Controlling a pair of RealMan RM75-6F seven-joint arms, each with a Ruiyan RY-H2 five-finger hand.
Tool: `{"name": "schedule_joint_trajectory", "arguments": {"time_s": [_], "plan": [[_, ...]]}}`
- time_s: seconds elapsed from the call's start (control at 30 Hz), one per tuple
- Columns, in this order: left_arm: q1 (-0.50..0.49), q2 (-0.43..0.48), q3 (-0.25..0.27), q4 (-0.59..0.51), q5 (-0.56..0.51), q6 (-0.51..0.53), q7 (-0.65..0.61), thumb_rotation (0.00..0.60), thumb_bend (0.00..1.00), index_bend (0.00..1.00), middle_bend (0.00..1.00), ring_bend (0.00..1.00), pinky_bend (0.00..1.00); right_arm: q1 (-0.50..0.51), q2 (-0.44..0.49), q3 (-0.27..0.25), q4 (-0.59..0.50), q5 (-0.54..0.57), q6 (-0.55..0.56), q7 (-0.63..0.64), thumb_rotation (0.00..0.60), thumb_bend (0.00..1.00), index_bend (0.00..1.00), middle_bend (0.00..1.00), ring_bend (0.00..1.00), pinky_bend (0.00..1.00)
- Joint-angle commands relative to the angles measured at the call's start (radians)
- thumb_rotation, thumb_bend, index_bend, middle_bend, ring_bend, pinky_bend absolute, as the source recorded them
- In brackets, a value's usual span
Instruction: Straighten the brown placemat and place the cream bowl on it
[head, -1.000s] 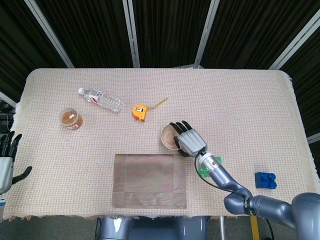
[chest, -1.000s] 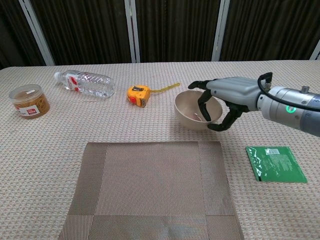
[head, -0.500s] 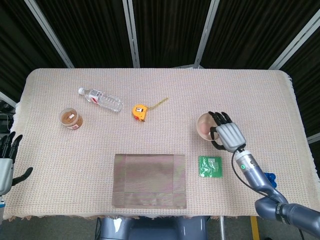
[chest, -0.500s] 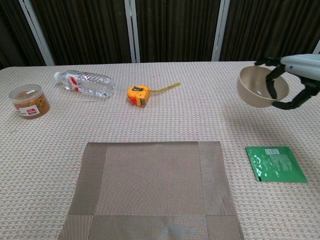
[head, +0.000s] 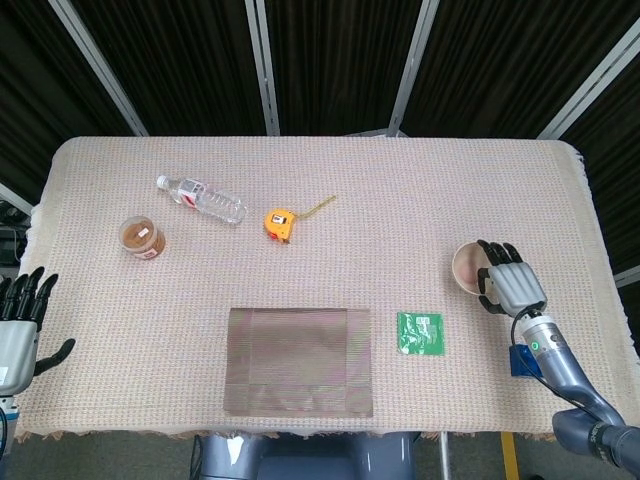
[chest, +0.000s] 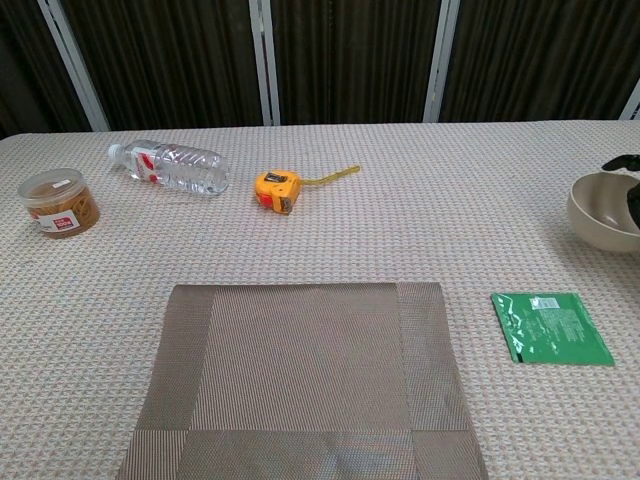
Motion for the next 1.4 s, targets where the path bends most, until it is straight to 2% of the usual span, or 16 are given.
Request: {"name": "schedule_joint_trajectory", "arguments": {"time_s": [0.03,0.1,0.17,0.23,0.37,0.5,0.6,0.7,0.9,1.07,1.27,1.4], "plan": [[0.001,0.001,0.0,0.0,0.0,-0.001,-0.001,0.6,0.22,0.0,0.0,0.0,0.0,-0.002,-0.008,-0.004,0.009,-0.012,-0.003,0.009,0.6,0.29,0.58,0.0,0.0,0.0],[0.001,0.001,0.001,0.0,-0.002,-0.001,-0.002,0.6,0.22,0.0,0.0,0.0,0.0,-0.003,-0.012,-0.006,0.015,-0.021,-0.002,0.009,0.6,0.29,0.4,0.0,0.0,0.0],[0.003,0.002,0.001,0.001,-0.001,0.001,-0.004,0.6,0.22,0.0,0.0,0.0,0.0,-0.004,-0.011,-0.01,0.014,-0.033,0.002,0.013,0.6,0.25,0.13,0.0,0.0,0.0],[0.004,0.005,0.001,0.0,-0.002,0.002,-0.009,0.6,0.22,0.0,0.0,0.0,0.0,-0.008,0.001,-0.015,0.001,-0.049,0.009,0.023,0.6,0.21,0.02,0.0,0.0,0.0],[0.005,0.013,0.0,0.003,0.002,0.003,-0.035,0.6,0.22,0.0,0.0,0.0,0.0,-0.046,0.036,-0.022,-0.05,-0.098,0.107,0.051,0.6,0.2,0.0,0.0,0.0,0.0],[-0.002,0.026,0.023,0.013,0.042,-0.014,-0.084,0.6,0.22,0.0,0.0,0.0,0.0,-0.106,0.099,-0.035,-0.13,-0.153,0.235,0.092,0.6,0.2,0.0,0.0,0.0,0.0],[-0.02,0.036,0.063,0.033,0.127,-0.034,-0.137,0.6,0.22,0.0,0.0,0.0,0.0,-0.171,0.142,-0.049,-0.186,-0.196,0.36,0.11,0.6,0.19,0.0,0.0,0.0,0.0],[-0.038,0.023,0.096,0.063,0.206,-0.045,-0.144,0.6,0.22,0.0,0.0,0.0,0.0,-0.218,0.169,-0.059,-0.227,-0.217,0.433,0.125,0.6,0.19,0.0,0.0,0.0,0.0],[-0.094,-0.038,0.152,0.126,0.372,-0.083,-0.122,0.6,0.22,0.01,0.0,0.0,0.0,-0.291,0.219,-0.072,-0.325,-0.228,0.523,0.101,0.6,0.18,0.0,0.0,0.0,0.0],[-0.146,-0.113,0.179,0.184,0.44,-0.151,-0.115,0.6,0.22,0.15,0.0,0.0,0.0,-0.341,0.226,-0.063,-0.377,-0.207,0.576,0.075,0.6,0.18,0.0,0.0,0.0,0.0],[-0.195,-0.198,0.197,0.238,0.461,-0.235,-0.118,0.6,0.27,0.34,0.0,0.0,0.0,-0.359,0.222,-0.057,-0.368,-0.204,0.576,0.084,0.6,0.18,0.0,0.0,0.0,0.0],[-0.216,-0.243,0.196,0.263,0.457,-0.265,-0.108,0.6,0.33,0.36,0.0,0.0,0.0,-0.362,0.218,-0.051,-0.359,-0.212,0.575,0.086,0.6,0.18,0.0,0.0,0.0,0.0]]}}
